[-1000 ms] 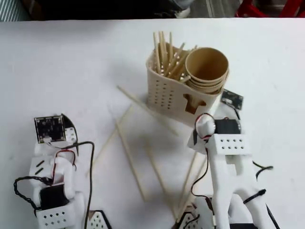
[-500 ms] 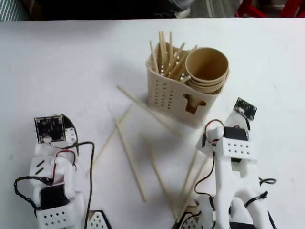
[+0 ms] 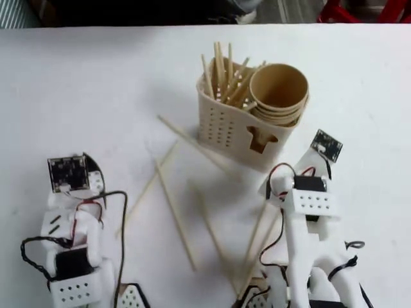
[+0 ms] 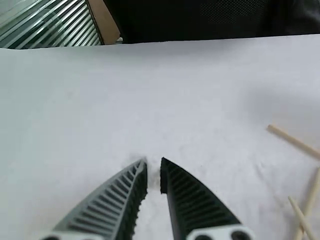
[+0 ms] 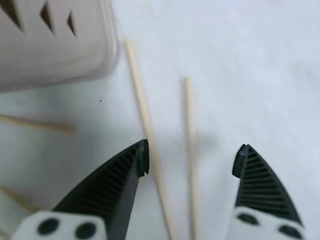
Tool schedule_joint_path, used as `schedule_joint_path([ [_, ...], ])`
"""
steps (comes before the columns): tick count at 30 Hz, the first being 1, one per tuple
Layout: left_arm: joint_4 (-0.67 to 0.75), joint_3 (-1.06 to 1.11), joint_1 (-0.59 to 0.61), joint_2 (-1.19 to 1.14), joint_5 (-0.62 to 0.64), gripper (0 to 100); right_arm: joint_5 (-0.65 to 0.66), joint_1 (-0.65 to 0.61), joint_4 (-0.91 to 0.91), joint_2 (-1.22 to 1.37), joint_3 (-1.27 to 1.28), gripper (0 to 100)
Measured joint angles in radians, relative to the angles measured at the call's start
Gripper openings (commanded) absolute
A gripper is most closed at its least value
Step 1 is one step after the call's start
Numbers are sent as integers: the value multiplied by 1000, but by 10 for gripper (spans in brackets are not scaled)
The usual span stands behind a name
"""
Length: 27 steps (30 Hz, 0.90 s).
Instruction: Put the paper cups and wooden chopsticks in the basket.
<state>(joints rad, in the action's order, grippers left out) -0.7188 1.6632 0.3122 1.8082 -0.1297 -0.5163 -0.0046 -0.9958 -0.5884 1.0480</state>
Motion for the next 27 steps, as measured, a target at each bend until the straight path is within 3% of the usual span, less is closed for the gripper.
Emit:
schedule_joint_path([
  [15, 2, 0, 0, 0, 0, 65, -60, -3, 170, 341, -72, 274],
  [23, 2, 0, 0, 0, 0, 65, -66, 8, 167, 417, -114, 25],
  [27, 2, 0, 0, 0, 0, 65, -64, 29, 170, 417, -115, 33],
])
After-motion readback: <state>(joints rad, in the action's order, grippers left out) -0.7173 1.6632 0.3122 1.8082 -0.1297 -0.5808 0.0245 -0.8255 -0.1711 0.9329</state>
